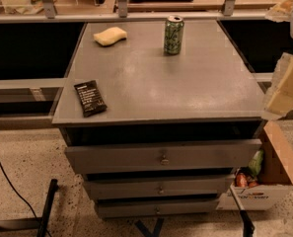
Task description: Move green can near rxbar chocolate
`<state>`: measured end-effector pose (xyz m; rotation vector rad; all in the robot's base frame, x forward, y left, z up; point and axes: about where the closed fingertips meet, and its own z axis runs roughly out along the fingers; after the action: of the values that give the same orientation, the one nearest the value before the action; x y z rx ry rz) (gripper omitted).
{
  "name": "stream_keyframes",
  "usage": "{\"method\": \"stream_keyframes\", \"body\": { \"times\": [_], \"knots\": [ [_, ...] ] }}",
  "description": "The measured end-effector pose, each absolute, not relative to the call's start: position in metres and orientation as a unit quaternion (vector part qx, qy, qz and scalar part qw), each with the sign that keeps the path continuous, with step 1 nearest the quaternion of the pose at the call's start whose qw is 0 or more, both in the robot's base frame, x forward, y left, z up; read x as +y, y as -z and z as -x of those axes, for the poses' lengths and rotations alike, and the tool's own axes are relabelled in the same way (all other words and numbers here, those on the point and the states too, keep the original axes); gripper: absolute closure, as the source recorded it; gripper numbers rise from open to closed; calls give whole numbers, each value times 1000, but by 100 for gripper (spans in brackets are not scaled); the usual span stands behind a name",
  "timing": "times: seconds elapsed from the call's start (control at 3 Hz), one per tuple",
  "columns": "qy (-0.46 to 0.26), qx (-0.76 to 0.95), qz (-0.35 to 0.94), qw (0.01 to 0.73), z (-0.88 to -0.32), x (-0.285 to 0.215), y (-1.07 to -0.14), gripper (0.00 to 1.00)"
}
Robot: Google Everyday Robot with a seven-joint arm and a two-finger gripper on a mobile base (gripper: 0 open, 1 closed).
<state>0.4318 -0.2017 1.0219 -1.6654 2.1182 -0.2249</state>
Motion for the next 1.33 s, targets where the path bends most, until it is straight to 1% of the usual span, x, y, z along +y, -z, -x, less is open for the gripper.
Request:
{"method": "stream_keyframes", "body": {
  "times": [0.67, 1.0, 1.33],
  "knots": [
    [89, 756, 607, 228, -435, -195, -1026, 0],
    [105, 745, 606, 259, -457, -191, -1040, 0],
    [99, 723, 623, 280, -495, -184, -1051, 0]
  ]
}}
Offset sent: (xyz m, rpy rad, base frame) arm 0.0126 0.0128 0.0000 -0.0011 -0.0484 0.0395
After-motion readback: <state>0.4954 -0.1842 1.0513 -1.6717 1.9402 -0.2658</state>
